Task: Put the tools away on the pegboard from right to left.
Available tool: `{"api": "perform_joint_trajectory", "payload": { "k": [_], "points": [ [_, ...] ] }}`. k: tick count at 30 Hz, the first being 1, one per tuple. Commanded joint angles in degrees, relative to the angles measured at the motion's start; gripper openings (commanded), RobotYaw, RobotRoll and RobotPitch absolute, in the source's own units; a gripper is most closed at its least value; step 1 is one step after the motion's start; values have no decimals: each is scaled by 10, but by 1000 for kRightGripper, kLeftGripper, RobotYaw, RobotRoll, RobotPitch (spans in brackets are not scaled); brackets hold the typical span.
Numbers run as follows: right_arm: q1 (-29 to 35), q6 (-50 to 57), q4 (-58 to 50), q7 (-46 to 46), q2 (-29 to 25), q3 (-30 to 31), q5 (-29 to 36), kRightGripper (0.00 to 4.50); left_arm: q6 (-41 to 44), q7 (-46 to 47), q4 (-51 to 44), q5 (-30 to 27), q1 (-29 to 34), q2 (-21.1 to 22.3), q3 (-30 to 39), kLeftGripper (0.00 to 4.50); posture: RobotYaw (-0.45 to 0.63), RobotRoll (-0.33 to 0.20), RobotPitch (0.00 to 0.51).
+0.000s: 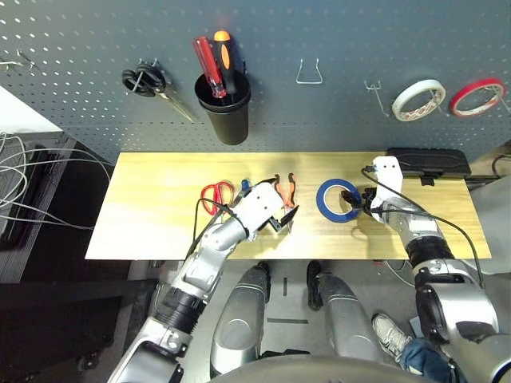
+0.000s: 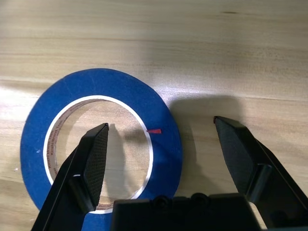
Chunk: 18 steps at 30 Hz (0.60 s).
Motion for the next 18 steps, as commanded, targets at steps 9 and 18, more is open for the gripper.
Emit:
{"api": "perform_joint_trajectory", "payload": {
  "k": [9,18],
  "points": [
    [37,55,-53,-1,-1,21,-18,754,-41,-2,37,-4,-8,-4,4,4500,186,0,293],
    [140,-40,-240,-27,-16,6,-24,718,-106,28,64,-16,-16,-7,45,4500,158,0,248]
  ]
}}
